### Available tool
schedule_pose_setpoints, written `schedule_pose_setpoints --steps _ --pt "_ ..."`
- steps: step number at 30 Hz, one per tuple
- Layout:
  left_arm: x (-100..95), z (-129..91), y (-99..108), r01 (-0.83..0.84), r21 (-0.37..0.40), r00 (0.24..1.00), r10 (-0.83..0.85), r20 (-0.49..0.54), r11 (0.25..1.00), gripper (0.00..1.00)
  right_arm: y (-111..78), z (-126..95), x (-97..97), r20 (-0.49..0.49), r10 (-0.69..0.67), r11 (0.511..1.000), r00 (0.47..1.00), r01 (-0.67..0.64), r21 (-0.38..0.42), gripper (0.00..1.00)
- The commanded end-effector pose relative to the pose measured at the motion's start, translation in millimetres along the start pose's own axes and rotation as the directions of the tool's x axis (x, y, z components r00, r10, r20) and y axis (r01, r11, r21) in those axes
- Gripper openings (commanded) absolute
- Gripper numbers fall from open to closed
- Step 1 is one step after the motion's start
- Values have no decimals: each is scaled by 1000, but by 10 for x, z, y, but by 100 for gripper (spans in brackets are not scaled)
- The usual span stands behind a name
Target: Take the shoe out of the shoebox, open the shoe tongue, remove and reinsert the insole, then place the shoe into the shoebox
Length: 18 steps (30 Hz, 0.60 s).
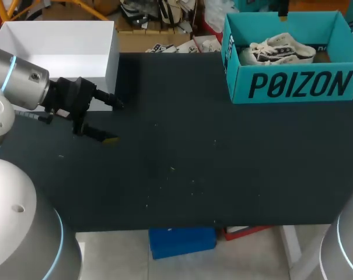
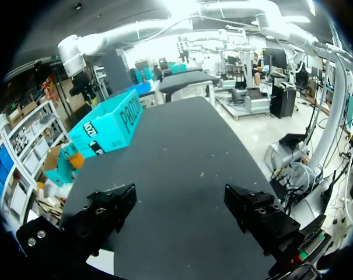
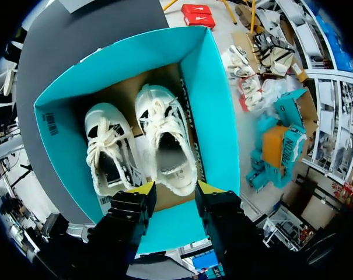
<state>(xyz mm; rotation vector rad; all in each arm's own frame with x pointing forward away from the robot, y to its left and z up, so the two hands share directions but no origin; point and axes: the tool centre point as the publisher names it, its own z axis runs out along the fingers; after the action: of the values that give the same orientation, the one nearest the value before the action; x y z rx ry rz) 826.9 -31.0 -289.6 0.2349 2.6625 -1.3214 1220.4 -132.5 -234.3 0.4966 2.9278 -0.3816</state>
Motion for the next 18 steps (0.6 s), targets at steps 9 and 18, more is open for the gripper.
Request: schedule_pose_setpoints --steps 9,18 --pt "14 9 1 -1 -3 1000 1 4 1000 100 -87 -672 1209 53 185 982 981 -182 -48 41" --pt "14 9 1 -1 -3 1000 1 4 1000 100 -41 -738 1665 -13 321 943 947 -321 -83 44"
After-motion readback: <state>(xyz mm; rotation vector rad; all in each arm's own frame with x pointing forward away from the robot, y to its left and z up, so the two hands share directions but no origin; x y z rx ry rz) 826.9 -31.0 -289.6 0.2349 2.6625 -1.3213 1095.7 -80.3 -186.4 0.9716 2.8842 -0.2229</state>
